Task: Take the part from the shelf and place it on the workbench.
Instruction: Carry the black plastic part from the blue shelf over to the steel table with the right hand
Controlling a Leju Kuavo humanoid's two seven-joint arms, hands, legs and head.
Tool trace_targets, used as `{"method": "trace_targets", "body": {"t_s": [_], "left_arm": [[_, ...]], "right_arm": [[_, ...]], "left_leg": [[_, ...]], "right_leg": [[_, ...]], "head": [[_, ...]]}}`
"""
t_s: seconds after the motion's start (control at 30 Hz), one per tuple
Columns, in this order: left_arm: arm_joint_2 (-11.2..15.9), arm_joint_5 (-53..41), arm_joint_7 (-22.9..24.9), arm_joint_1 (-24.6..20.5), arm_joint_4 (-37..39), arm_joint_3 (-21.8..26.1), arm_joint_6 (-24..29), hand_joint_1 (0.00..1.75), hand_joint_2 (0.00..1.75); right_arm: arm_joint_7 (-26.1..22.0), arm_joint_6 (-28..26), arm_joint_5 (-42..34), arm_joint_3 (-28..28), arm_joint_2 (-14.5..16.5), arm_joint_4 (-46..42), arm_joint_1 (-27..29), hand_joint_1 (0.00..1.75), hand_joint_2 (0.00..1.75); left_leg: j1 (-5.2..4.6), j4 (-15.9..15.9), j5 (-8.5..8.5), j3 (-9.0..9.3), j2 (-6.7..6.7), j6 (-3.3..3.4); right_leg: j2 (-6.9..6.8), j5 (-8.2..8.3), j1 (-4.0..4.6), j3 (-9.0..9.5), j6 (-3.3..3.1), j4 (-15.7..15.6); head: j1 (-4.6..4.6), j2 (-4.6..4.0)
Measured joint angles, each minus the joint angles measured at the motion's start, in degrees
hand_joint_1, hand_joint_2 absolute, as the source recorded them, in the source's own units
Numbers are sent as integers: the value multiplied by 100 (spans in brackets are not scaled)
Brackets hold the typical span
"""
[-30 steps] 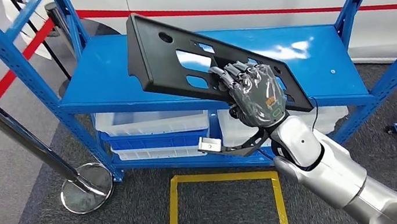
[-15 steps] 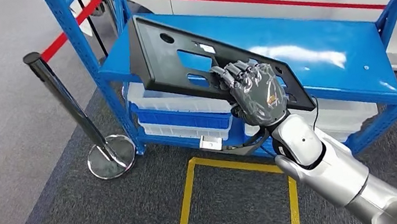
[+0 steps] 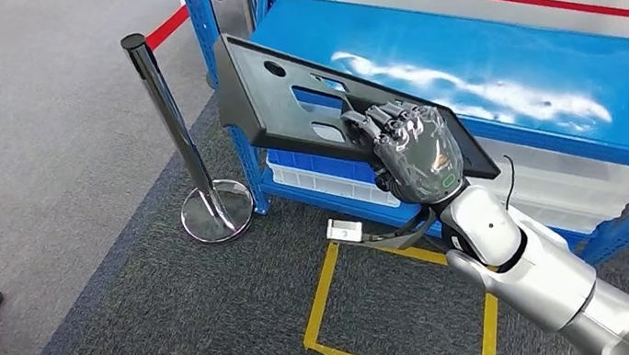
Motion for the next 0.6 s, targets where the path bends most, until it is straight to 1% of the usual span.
{"method": "trace_targets", "body": {"t_s": [0.03,0.07,0.1,0.13,0.17,0.2,0.23,0.27,0.3,0.33,0.37,0.4,0.43,0.47,0.5,0.53,0.57,0.6], "left_arm": [[-1,-13,14,5,0,-1,1,0,175],[-2,-26,23,8,0,-2,1,0,175],[-2,-34,30,9,0,-4,1,0,175],[2,-30,26,11,-1,-5,0,0,175],[8,-12,13,14,-1,-7,-4,0,175],[16,15,-6,17,-2,-8,-10,0,175],[27,37,-24,21,-2,-8,-18,0,175],[34,40,-31,23,-2,-8,-26,0,175],[39,14,-21,23,-2,-10,-28,0,175],[40,-31,-4,23,-2,-17,-25,0,175],[40,-82,11,23,-2,-26,-17,0,175],[40,-125,21,23,-2,-38,-7,0,175],[43,-156,17,25,-2,-51,0,0,175],[44,-179,6,32,-2,-64,2,0,175],[46,-195,-9,42,-2,-78,-9,0,175],[49,-205,-29,54,-2,-92,-34,0,175],[50,-210,-48,65,-1,-104,-69,0,175],[51,-222,-61,69,-1,-117,-112,0,175]], "right_arm": [[13,1,7,-1,-22,-15,10,175,175],[24,3,19,-1,-33,-33,17,175,175],[34,8,38,-1,-40,-56,28,175,175],[38,21,66,-1,-39,-79,37,175,175],[41,50,112,1,-30,-98,45,175,175],[56,105,173,5,2,-105,50,175,175],[86,174,243,18,63,-103,48,175,175],[135,248,308,40,146,-98,41,175,175],[200,310,360,71,237,-92,33,175,175],[267,345,391,104,311,-87,24,175,175],[328,361,404,133,364,-87,15,175,175],[380,364,409,152,392,-91,8,175,175],[423,363,408,162,399,-97,4,175,175],[459,360,409,167,397,-102,5,175,175],[487,355,416,170,390,-104,11,175,175],[513,350,427,172,383,-105,21,175,175],[540,343,441,174,376,-104,40,175,175],[568,332,456,175,352,-105,67,175,175]], "left_leg": [[8,-34,58,-5,-67,-38],[3,-43,75,-24,-75,-69],[-4,13,-15,-71,12,-103],[-8,184,-222,-146,155,-137],[2,472,-512,-246,330,-173],[24,861,-820,-359,465,-222],[50,1250,-1028,-445,525,-269],[75,1545,-1098,-479,550,-312],[96,1684,-1042,-432,566,-350],[110,1616,-906,-284,592,-376],[118,1355,-777,-28,660,-391],[112,957,-745,305,785,-395],[88,561,-776,597,883,-356],[59,265,-824,794,953,-303],[22,95,-873,880,965,-245],[-4,46,-851,855,904,-169],[-3,24,-800,821,852,-104],[0,-14,-752,790,803,-38]], "right_leg": [[-52,55,13,-11,-9,-12],[-133,110,4,-27,-28,-49],[-218,180,-15,-53,-66,-84],[-309,252,-37,-92,-97,-121],[-403,321,-58,-148,-122,-144],[-484,374,-60,-217,-140,-145],[-570,422,-62,-293,-134,-132],[-654,467,-65,-374,-122,-113],[-740,509,-70,-460,-106,-89],[-823,544,-76,-541,-84,-58],[-906,569,-81,-613,-61,-19],[-991,585,-79,-676,-37,23],[-1079,602,-76,-719,-8,61],[-1162,622,-70,-741,24,87],[-1239,648,-68,-753,62,96],[-1310,685,-74,-754,104,95],[-1321,687,-87,-763,144,100],[-1213,615,-108,-791,178,147]], "head": [[8,0],[9,0],[7,0],[5,0],[2,0],[0,0],[1,0],[0,0],[0,0],[-1,0],[-2,0],[-2,0],[1,0],[4,0],[5,0],[7,0],[5,0],[3,0]]}}
